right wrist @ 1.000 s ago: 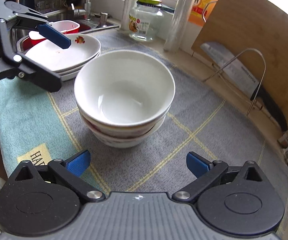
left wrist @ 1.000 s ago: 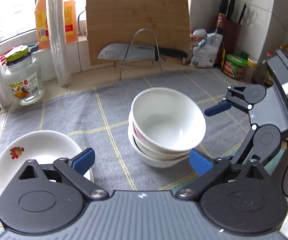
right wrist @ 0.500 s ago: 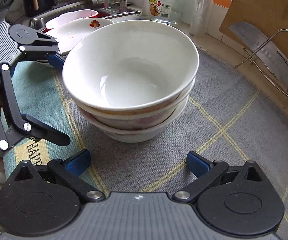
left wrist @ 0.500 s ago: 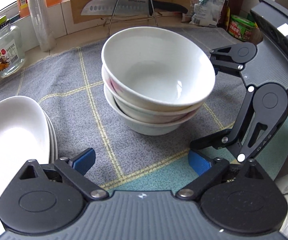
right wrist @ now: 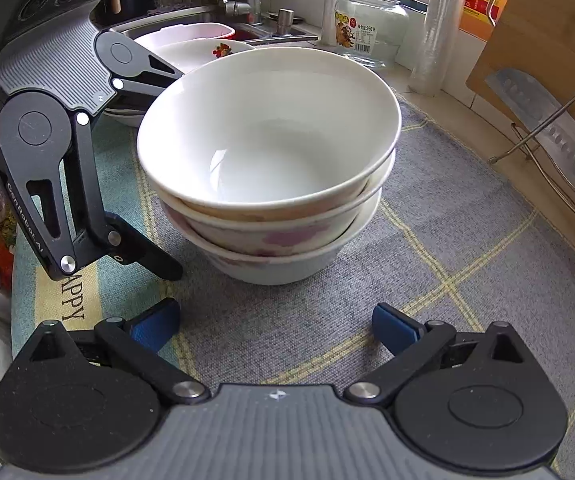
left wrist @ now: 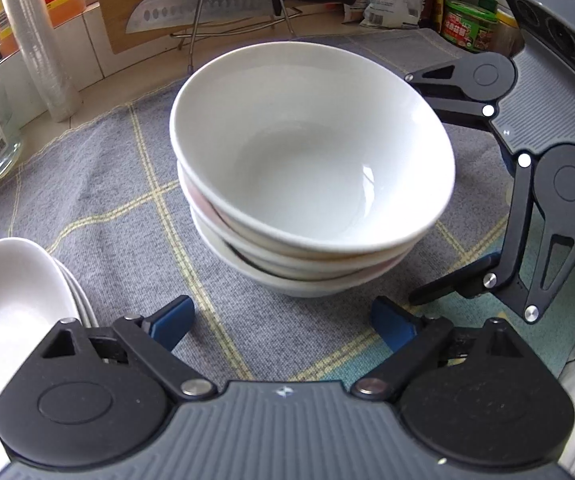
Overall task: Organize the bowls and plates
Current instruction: 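Grip the bowl stack with the left tool while the right tool grips its other side, then carry the bowl stack with both tools onto the white plate stack and release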
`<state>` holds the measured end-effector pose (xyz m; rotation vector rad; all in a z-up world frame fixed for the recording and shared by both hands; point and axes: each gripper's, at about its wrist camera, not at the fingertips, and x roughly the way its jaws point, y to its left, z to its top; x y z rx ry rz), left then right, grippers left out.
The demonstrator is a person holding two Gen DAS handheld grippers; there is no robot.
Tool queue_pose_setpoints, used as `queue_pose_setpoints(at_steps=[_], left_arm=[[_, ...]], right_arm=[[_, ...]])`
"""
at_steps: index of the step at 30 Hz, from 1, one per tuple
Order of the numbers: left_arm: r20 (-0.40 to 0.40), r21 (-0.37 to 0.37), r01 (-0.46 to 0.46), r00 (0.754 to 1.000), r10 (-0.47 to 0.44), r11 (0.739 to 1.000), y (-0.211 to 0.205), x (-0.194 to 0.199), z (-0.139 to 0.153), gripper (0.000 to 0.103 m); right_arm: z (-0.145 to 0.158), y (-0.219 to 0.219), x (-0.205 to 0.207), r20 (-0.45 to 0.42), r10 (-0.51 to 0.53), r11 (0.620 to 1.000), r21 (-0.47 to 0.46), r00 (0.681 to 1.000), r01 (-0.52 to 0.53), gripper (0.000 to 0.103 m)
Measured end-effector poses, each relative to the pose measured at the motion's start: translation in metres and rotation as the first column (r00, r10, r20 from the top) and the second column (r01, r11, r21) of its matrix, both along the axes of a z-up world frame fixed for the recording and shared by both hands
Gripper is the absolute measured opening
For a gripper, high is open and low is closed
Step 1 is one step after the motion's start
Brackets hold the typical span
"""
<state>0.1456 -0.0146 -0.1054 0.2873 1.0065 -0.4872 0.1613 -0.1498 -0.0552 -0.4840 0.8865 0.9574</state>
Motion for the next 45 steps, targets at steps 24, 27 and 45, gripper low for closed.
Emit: queue_pose_setpoints(at_steps=[24,27,45], left_arm=[[0.03,0.114,0.391,0.918,-0.397,0.913,-0.01,0.018,0.008,0.081],[0.028,0.107,0.414,0.908,-0.419,0.904,-0.008,0.019,0.008,0.079],[0.026,0.107,0.457,0.886,-0.462,0.883,-0.009,0.019,0.009,0.075]], right_arm=[[0.007,0.035,0.032,0.066,0.233,0.97,-0.085,0.97,-0.227,0.091],[0.007,0.037,0.034,0.057,0.249,0.967,-0.079,0.967,-0.244,0.088],[0.008,0.039,0.032,0.02,0.244,0.967,-0.08,0.97,-0.242,0.084]])
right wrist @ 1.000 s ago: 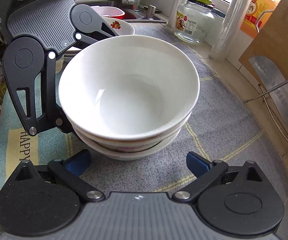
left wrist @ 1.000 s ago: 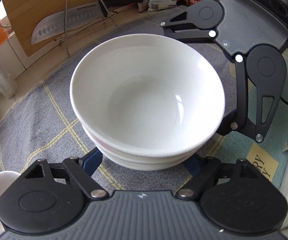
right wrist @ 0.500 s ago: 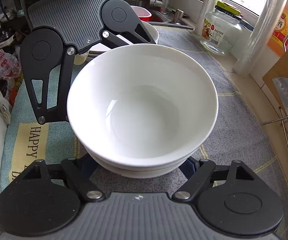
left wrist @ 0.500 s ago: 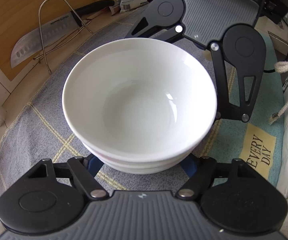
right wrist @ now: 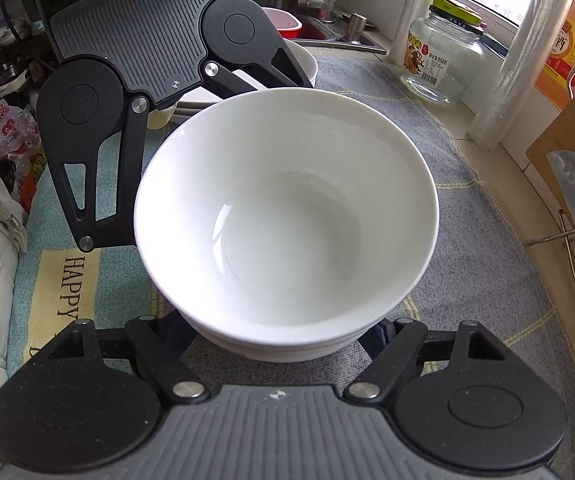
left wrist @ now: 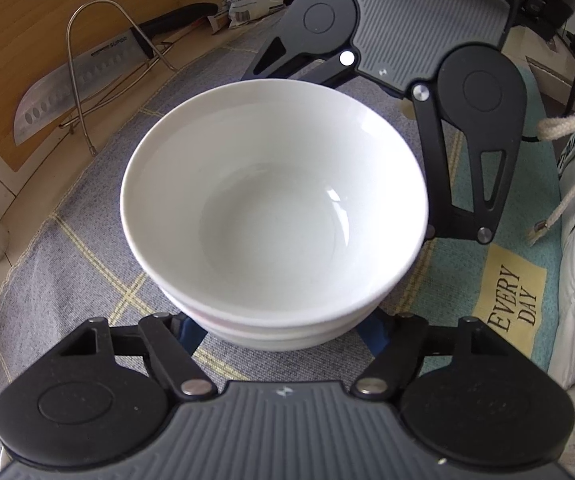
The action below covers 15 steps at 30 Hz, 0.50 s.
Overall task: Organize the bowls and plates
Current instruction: 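Carry the bowl stack with both tools onto the white plate stack and release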
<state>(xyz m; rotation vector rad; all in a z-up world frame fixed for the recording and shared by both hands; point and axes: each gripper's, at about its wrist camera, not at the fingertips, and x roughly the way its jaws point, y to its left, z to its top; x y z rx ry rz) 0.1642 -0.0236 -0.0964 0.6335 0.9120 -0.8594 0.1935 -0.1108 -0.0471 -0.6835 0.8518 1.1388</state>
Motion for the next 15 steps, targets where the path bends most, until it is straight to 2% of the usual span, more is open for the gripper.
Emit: queue_pose_setpoints(at_steps=[15], left_arm=[[0.01,-0.008,-0.005,1.0,0.005,1.0,-0.003,-0.01,0.012,0.075]], right_arm=[[0.012,0.001,-0.01,0.008,-0.002,1.0,-0.008,1.0,0.002,0.084]])
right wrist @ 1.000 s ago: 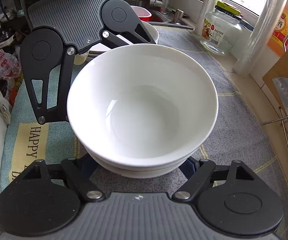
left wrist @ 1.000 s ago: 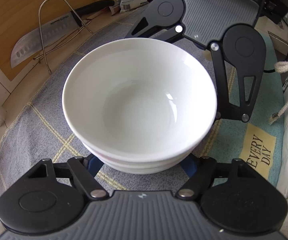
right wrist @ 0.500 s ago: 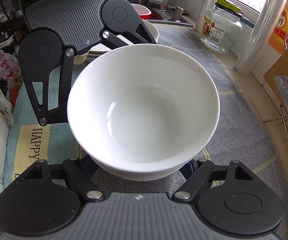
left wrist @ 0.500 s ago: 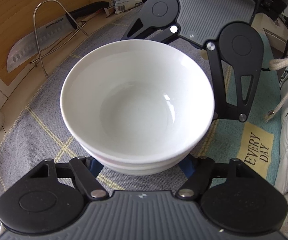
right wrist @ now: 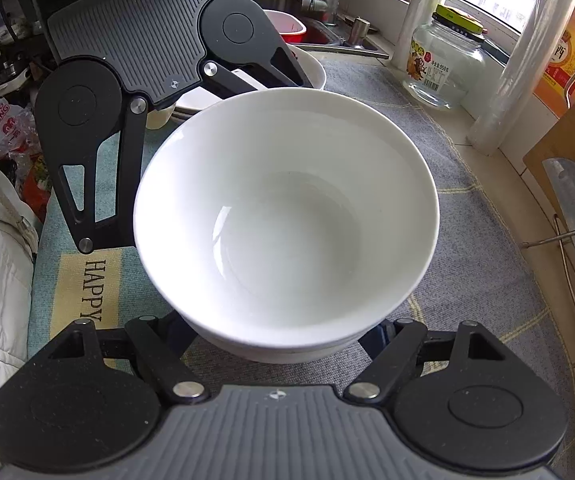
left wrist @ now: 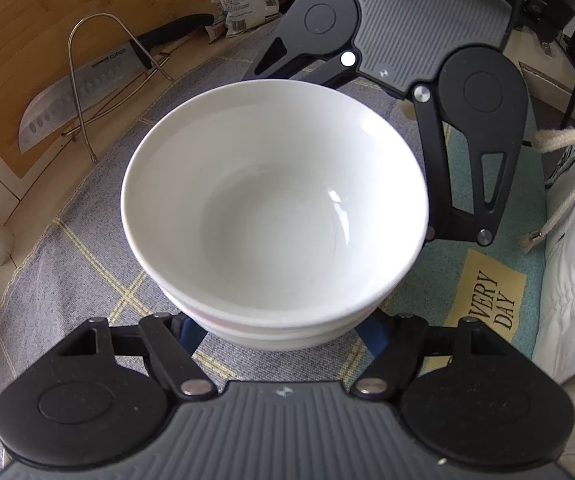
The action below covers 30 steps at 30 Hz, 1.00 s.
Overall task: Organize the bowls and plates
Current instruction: 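Carry the bowl stack with both tools onto the white plate stack and release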
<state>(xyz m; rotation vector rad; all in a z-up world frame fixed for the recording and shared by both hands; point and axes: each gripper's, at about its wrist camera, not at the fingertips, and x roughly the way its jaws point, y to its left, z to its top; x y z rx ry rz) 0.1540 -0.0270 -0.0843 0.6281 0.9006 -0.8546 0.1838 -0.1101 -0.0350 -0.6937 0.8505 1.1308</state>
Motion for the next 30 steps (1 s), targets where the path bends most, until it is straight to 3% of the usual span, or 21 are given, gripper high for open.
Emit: queue_pose_setpoints(at_steps=[15,30], left_arm=[[0.038,-0.03,-0.022,0.999,0.024,0.999,0.022,-0.026,0.027,0.075],[0.085,-0.027,-0.112,0.99,0.114,0.993,0.107,-0.045,0.048,0.075]], right_arm=[[0.03,0.022,-0.022,0.045,0.018,1.0,-0.022,0.999,-0.017,0.084],[0.049,0.108,-0.02,0.094,0.11,0.994,-0.017,0.99,-0.109,0.084]])
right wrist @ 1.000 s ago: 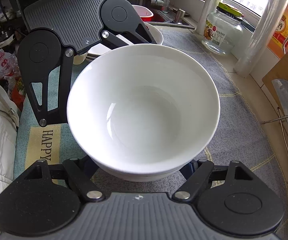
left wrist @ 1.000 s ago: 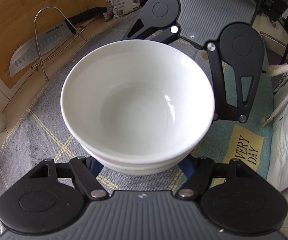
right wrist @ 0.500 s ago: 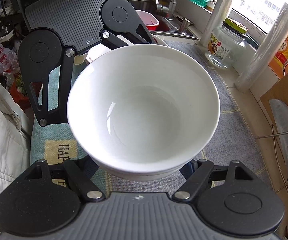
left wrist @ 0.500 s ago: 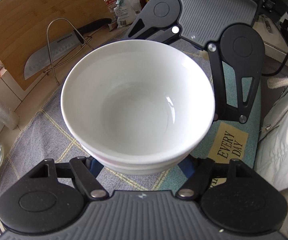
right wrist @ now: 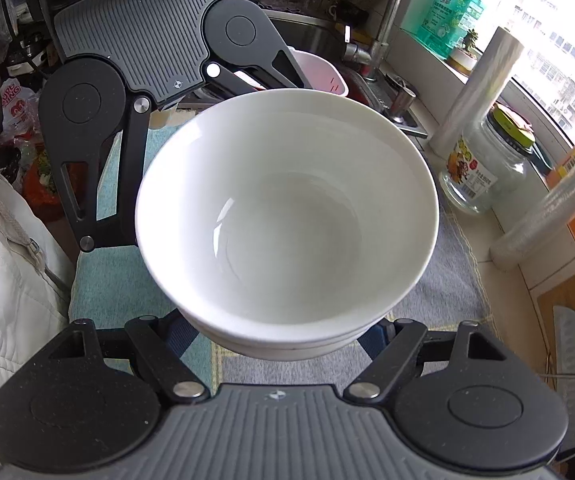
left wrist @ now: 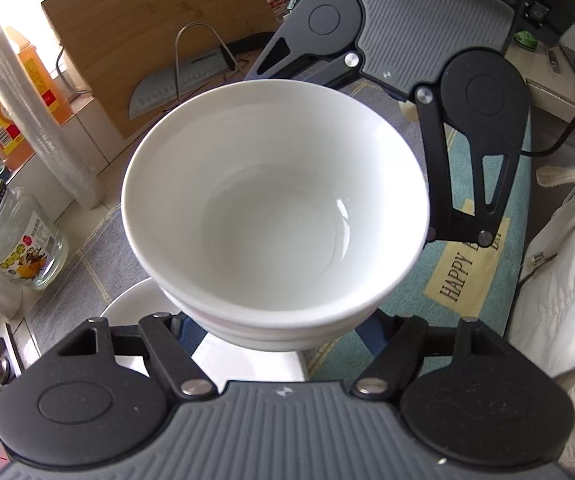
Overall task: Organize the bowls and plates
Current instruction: 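Carry the bowl stack with both tools onto the white plate stack and release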
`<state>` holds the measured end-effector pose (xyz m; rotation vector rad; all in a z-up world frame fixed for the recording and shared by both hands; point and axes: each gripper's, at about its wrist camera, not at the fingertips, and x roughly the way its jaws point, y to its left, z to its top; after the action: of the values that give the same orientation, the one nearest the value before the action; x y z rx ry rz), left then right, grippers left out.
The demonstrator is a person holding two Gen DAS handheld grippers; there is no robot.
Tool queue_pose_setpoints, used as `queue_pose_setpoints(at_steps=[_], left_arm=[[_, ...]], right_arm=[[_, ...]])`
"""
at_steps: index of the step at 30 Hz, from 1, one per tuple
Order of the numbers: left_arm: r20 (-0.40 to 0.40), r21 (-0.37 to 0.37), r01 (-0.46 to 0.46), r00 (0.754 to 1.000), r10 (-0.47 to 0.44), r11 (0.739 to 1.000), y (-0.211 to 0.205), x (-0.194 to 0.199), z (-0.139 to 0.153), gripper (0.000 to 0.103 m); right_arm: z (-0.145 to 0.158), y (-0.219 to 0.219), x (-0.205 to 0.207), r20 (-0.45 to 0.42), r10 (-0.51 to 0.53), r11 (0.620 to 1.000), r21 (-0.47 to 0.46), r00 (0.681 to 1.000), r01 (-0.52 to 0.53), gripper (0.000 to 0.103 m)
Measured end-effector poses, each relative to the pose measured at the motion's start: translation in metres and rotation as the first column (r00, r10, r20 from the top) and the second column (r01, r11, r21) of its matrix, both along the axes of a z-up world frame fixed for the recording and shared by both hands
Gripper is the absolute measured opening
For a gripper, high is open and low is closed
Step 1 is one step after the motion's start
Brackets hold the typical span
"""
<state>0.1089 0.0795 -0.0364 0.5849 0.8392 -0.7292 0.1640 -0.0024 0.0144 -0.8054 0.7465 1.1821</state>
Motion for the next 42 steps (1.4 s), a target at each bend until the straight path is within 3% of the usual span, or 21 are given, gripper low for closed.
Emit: queue_pose_setpoints(at_steps=[11,29,33,36,39,42], left_arm=[[-0.008,0.029,-0.072,0.997,0.073,0.997,0.063,0.012,-0.014,0.075],[-0.121,-0.003,-0.093,0.988,0.092,0.996,0.093,0.036,-0.038,0.075],[-0.099,0.005,-0.078,0.992,0.078,0.997,0.093,0.037,-0.04,0.075],[-0.077,0.017,-0.067,0.995,0.068,0.998,0.091,0.034,-0.041,0.077],[-0.055,0.011,-0.076,0.996,0.076,0.997,0.093,0.033,-0.04,0.084],[-0.02,0.009,-0.08,0.997,0.081,0.997,0.094,0.027,-0.037,0.093]], right_arm=[[-0.018,0.075,0.027,-0.008,0.056,0.998,-0.022,0.998,-0.056,0.084],[-0.041,0.101,0.046,-0.086,0.017,0.998,-0.054,0.996,-0.021,0.084],[-0.044,0.102,0.044,-0.089,0.002,0.999,-0.052,0.996,-0.006,0.084],[-0.043,0.102,0.045,-0.098,-0.015,0.999,-0.043,0.995,0.01,0.087],[-0.04,0.103,0.041,-0.082,-0.02,1.0,-0.025,0.996,0.018,0.102],[-0.036,0.103,0.038,-0.059,-0.032,0.999,-0.01,0.998,0.032,0.103]])
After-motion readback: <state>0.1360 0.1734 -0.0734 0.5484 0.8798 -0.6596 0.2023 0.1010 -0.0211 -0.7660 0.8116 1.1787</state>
